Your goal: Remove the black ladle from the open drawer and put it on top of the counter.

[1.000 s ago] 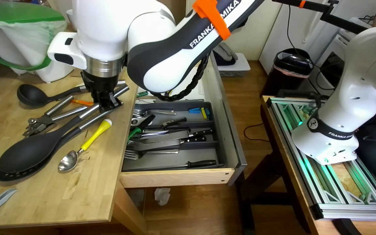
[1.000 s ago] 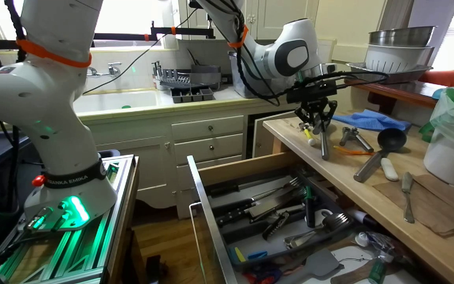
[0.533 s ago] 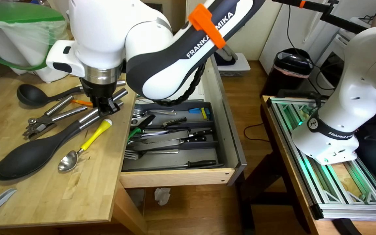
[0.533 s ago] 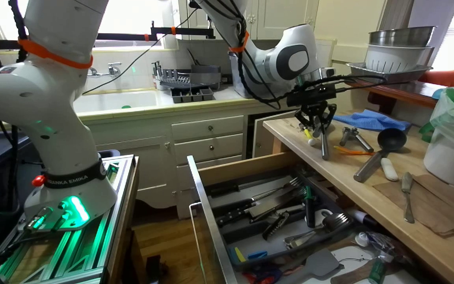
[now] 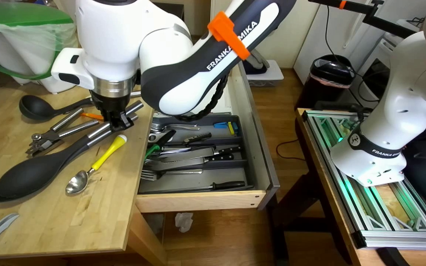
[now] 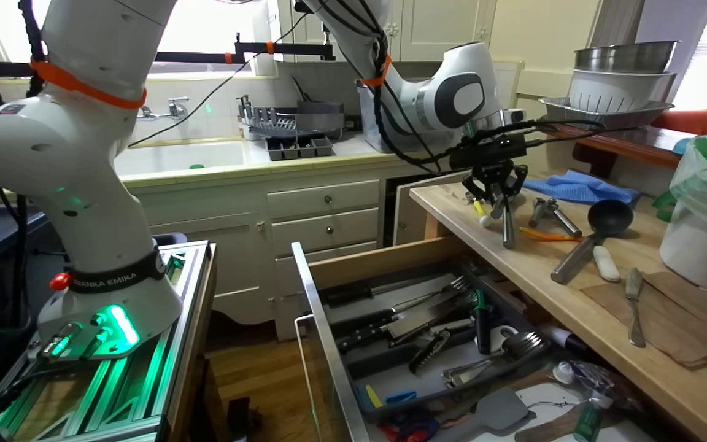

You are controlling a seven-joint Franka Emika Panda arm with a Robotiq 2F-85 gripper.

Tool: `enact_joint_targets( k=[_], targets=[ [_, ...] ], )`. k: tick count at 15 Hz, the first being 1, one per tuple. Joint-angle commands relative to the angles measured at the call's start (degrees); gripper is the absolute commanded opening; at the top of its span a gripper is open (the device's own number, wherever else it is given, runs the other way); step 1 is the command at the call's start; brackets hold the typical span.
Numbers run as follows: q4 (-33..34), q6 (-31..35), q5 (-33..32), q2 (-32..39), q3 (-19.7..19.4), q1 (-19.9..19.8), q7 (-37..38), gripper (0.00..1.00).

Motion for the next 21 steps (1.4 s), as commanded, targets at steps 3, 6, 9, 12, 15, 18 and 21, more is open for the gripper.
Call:
enact_joint_targets(
  k=[3,6,9,12,15,18,21],
  targets=[
    [2.0,1.8,-2.1,2.8,-0.5,0.2,1.1,0.06],
    [2.0,3.0,-1.9,3.6,-0.3,-0.1,0.7,0.06],
    [1.8,4.3,-2.0,4.2,-0.4,-0.3,0.6,0.06],
    [1.7,5.3,-2.2,4.4,-0.6,-0.3,0.5,0.06],
    [1.5,6.1,-2.9,4.5,-0.9,-0.2,0.5,0.06],
    [1.5,6.1,-3.6,4.2,-1.2,0.0,0.5,0.55],
    [1.6,5.6,-4.7,3.4,-1.5,0.2,0.5,0.79]
  ],
)
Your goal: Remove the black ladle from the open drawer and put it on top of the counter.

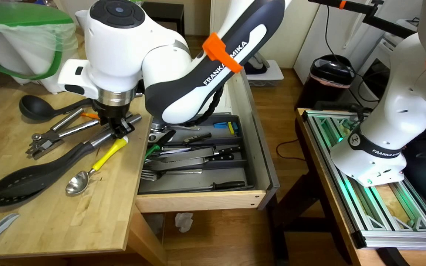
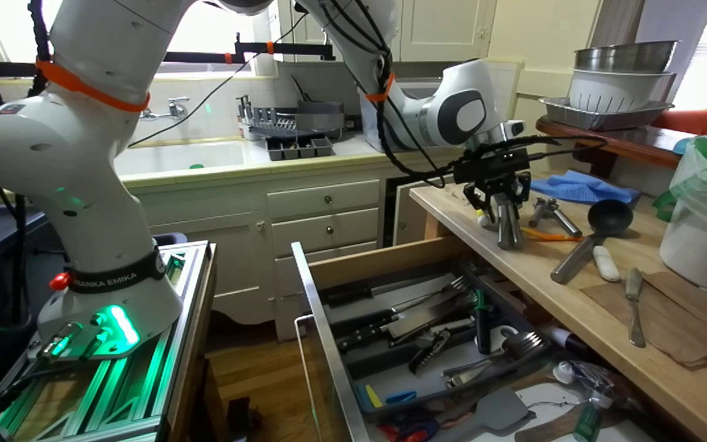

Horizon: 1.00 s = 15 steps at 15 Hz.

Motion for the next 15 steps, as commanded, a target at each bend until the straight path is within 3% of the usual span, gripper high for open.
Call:
enact_joint_targets(
  k=[1,3,7,15],
  targets=[
    [0.9,0.9,-2.8,0.0,-1.0,0.6,0.5,0.86],
    [1.2,0.5,-3.7,-0.6,-1.4,0.9,0.7,0.99],
    [1.4,-5.3,-2.8,-4.3,-0.3,1.0,0.3,1.00],
    [-0.3,-34.3,14.6,-20.5,8.3,-0.8,-4.9,1.00]
  ],
)
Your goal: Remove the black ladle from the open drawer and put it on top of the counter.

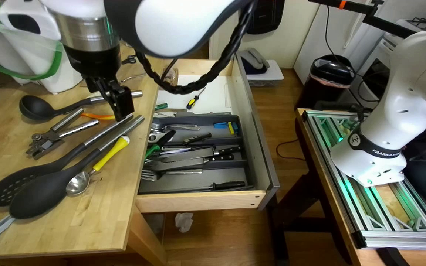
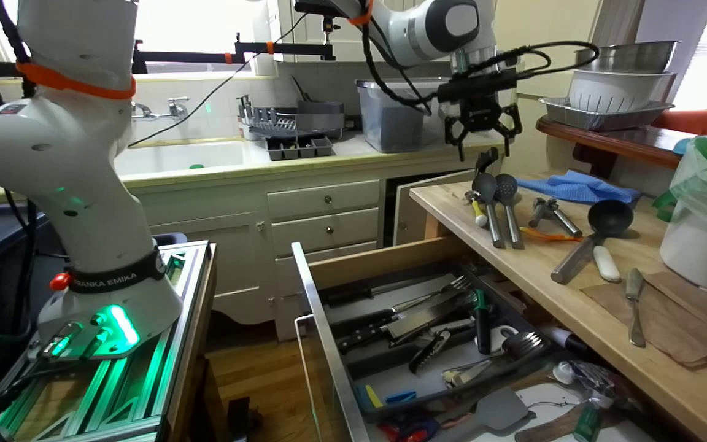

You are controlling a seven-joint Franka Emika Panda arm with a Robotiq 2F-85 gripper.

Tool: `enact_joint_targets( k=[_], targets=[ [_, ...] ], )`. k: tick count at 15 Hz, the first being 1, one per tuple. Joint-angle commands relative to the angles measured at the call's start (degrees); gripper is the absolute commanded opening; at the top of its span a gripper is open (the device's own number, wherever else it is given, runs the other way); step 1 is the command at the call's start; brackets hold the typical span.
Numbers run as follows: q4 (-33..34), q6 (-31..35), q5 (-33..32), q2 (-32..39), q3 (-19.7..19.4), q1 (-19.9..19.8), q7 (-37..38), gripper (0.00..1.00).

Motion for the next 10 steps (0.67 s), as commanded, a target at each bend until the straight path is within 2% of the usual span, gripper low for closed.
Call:
enact_joint_targets(
  k=[1,4,5,6,7,10],
  targets=[
    [-2.6,-10.1,8.7,-8.5,2.2,-0.6,-0.7,1.00],
    [-5.2,-17.9,11.2,-14.8,1.4,0.1,3.0,1.00],
    [-7.0,-18.6,11.6,-17.1,1.1,0.1,4.5,1.00],
    [-9.0,-16.0,10.8,-18.8,0.5,0.1,7.5,1.00],
    [-3.3,-17.5,10.0,-14.3,0.9,0.6,4.0,1.00],
    [-6.5,-17.5,10.0,-17.7,0.1,0.6,6.3,1.00]
  ],
)
